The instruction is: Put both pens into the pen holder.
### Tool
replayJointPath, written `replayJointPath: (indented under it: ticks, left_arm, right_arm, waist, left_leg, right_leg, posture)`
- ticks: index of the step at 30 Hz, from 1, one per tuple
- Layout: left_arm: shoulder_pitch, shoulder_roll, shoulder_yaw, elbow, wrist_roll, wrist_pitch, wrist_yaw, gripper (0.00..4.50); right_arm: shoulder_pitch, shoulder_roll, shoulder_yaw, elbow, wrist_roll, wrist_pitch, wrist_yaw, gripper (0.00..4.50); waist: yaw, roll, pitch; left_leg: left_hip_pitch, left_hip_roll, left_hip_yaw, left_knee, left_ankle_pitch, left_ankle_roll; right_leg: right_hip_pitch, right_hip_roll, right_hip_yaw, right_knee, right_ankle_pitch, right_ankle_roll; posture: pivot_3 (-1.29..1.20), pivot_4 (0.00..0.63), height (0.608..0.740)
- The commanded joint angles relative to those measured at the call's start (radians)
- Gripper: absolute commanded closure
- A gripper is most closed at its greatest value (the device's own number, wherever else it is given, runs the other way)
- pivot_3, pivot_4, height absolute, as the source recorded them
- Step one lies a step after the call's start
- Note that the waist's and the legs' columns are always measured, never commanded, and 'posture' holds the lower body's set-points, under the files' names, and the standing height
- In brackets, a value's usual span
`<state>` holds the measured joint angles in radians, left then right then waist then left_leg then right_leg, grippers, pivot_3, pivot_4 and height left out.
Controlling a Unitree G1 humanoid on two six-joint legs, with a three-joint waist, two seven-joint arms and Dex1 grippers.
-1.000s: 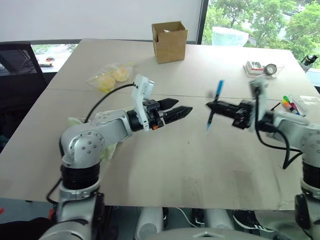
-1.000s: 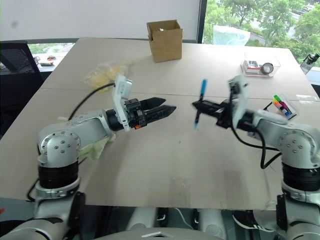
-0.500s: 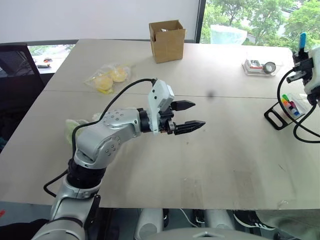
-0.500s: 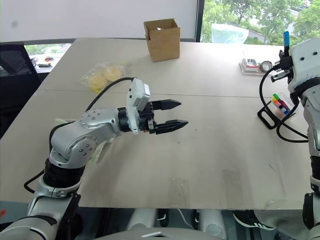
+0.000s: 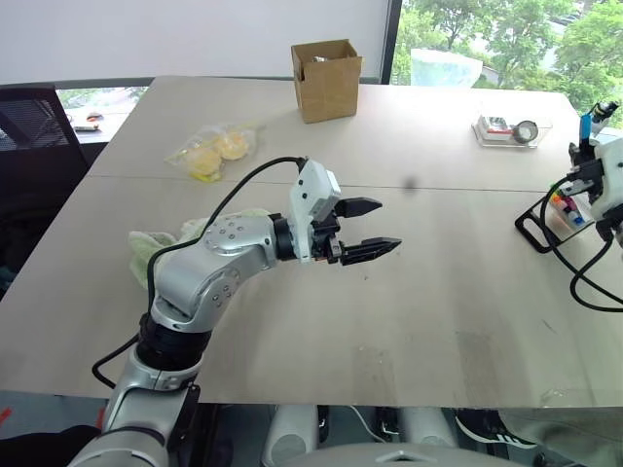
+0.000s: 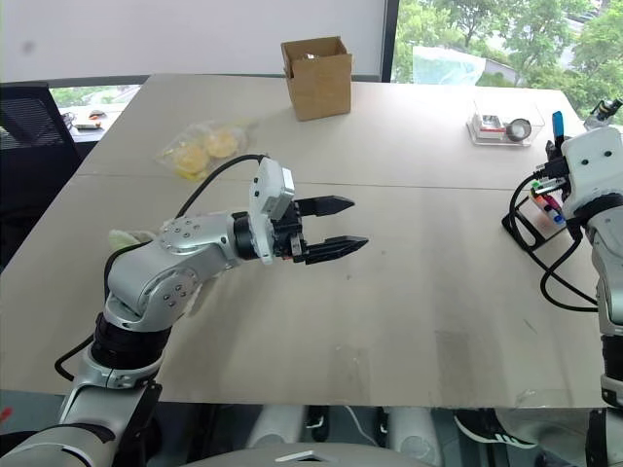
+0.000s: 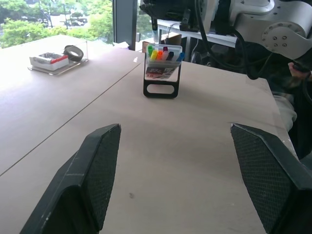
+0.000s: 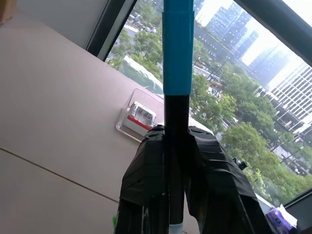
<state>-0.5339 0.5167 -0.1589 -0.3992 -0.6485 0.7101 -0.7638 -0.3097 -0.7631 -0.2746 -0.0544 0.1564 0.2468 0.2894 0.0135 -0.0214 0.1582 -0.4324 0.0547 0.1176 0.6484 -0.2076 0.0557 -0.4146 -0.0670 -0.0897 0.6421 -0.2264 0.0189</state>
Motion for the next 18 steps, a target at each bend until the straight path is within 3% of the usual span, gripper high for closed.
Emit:
replayJointPath:
  ticks: [1,18]
  left_arm:
    - [-0.003,-0.003,0.021,-0.029,0.0,-0.018,-0.009,0.78]
    - [0.021,-0.004,0.037,-0.042,-0.007,-0.042,-0.033,0.78]
  right_arm:
    - [0.005,0.009,-0.048,-0.047,0.005,-0.011,0.003,4.5]
    - [0.06,0.059,-0.08,-0.117,-0.007,-0.036,0.019,4.5]
  waist:
    - [0.0,0.0,0.0]
    - [0.0,0.0,0.0]
  left_leg:
    - [0.0,0.0,0.0,0.0,0.0,0.0]
    - [0.001,0.0,0.0,0.0,0.0,0.0]
  right_leg:
    - [0.0,0.0,0.0,0.0,0.0,0.0]
    - [0.001,0.001,0.0,0.001,0.0,0.0]
  posture:
    - [0.0,0.15,0.74]
    - [0.0,0.15,0.74]
